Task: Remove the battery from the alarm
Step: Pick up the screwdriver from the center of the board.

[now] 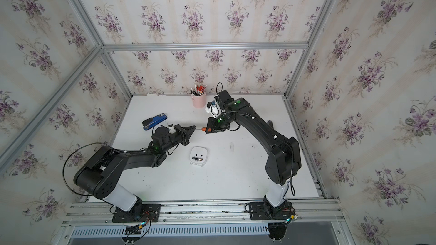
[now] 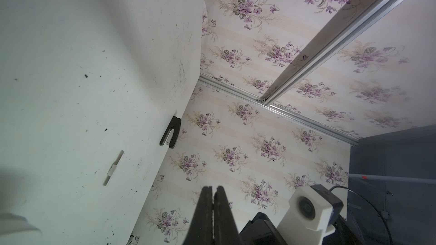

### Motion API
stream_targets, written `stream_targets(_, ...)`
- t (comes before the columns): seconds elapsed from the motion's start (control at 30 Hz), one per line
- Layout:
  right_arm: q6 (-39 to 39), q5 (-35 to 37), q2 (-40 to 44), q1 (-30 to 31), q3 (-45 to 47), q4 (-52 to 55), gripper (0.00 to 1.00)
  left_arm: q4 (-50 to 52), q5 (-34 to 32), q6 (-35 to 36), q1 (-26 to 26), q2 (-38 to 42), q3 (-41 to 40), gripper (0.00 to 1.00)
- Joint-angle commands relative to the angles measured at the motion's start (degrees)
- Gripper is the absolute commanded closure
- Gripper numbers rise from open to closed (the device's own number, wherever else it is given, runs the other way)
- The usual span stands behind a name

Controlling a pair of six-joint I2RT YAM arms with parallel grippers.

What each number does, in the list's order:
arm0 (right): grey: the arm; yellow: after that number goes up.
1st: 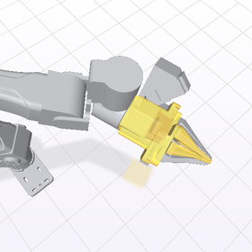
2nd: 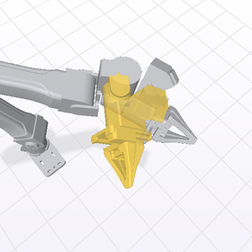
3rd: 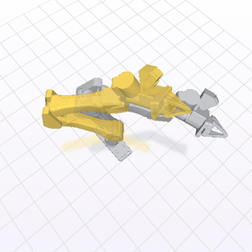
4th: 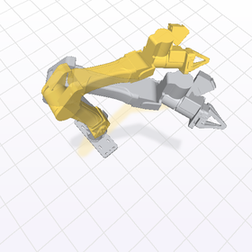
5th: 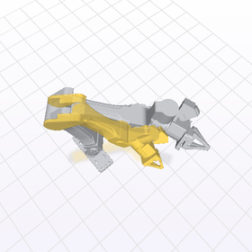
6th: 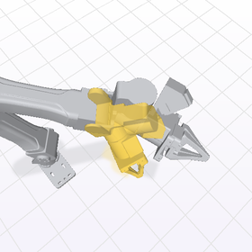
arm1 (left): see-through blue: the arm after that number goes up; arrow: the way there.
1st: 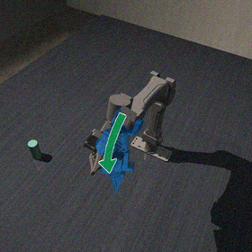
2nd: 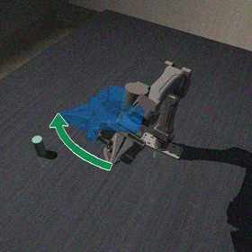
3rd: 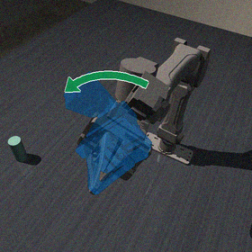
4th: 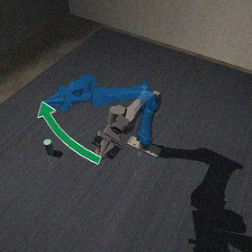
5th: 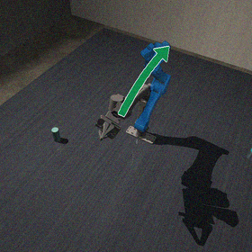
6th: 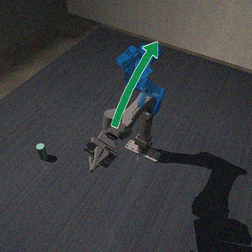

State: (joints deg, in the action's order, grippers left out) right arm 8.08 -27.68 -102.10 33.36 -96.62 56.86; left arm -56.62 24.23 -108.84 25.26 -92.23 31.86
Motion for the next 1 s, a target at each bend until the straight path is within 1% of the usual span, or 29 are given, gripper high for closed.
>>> stream_targets(0.0,-2.01,2.84,-0.46,0.03,-0.15,3.08,0.98,-1.48,3.50,3.50,0.13,0.09,0.65,1.00)
stream_targets(0.03,-2.01,2.83,-0.46,0.01,-0.11,3.08,1.00,-1.50,3.76,3.66,0.09,0.01,0.62,1.00)
stream_targets(0.13,-2.35,2.38,-0.54,0.01,-0.36,3.68,1.00,-1.30,4.53,4.44,0.14,-0.02,0.63,1.00)
stream_targets(0.23,-2.45,3.36,-0.47,0.33,-0.75,4.68,1.00,-0.45,5.66,4.95,0.11,0.16,0.66,1.00)
stream_targets(0.3,-2.62,5.31,-0.44,0.99,-1.17,5.84,1.00,0.26,6.47,5.26,0.12,0.66,0.33,0.82)
stream_targets(0.37,-3.05,7.98,-0.44,2.28,-1.55,7.71,1.00,2.17,7.57,6.08,-0.23,1.83,-0.33,0.47)
stream_targets(0.4,-2.94,9.18,-0.33,2.76,-1.79,8.36,1.00,3.58,8.08,6.70,-0.40,2.67,-0.70,0.38)
stream_targets(0.43,-2.89,11.27,-0.14,3.50,-2.10,9.08,1.00,5.91,8.52,7.43,-0.83,4.04,-1.44,0.25)
stream_targets(0.47,-2.80,13.18,0.10,4.14,-2.53,10.01,1.00,8.63,8.72,8.41,-1.33,5.80,-2.29,0.14)
stream_targets(0.5,-2.60,15.02,0.34,4.74,-2.70,10.65,1.00,11.02,9.07,9.36,-2.00,7.27,-2.96,0.08)
stream_targets(0.53,-2.39,16.96,0.65,5.23,-3.03,11.49,1.00,14.00,9.89,10.74,-3.13,9.29,-3.45,0.04)
stream_targets(0.67,-1.66,21.23,2.89,6.98,-3.02,12.37,1.00,26.48,14.25,16.89,-7.74,16.90,-3.91,0.01)
stream_targets(0.77,-1.92,23.05,3.47,8.91,-2.50,13.50,1.00,36.68,16.47,22.79,-9.89,20.55,-2.73,0.01)
stream_targets(0.83,-1.92,23.79,3.65,10.60,-1.68,13.85,1.00,42.78,17.12,26.47,-10.23,21.59,-1.38,0.01)
stream_targets(0.9,-1.53,24.24,3.67,12.21,-1.02,14.38,1.00,50.34,17.54,31.97,-10.24,21.71,1.40,0.02)
stream_targets(0.97,-0.99,24.96,4.00,14.00,-0.42,14.85,1.00,57.98,16.83,37.06,-10.39,21.50,4.30,0.05)
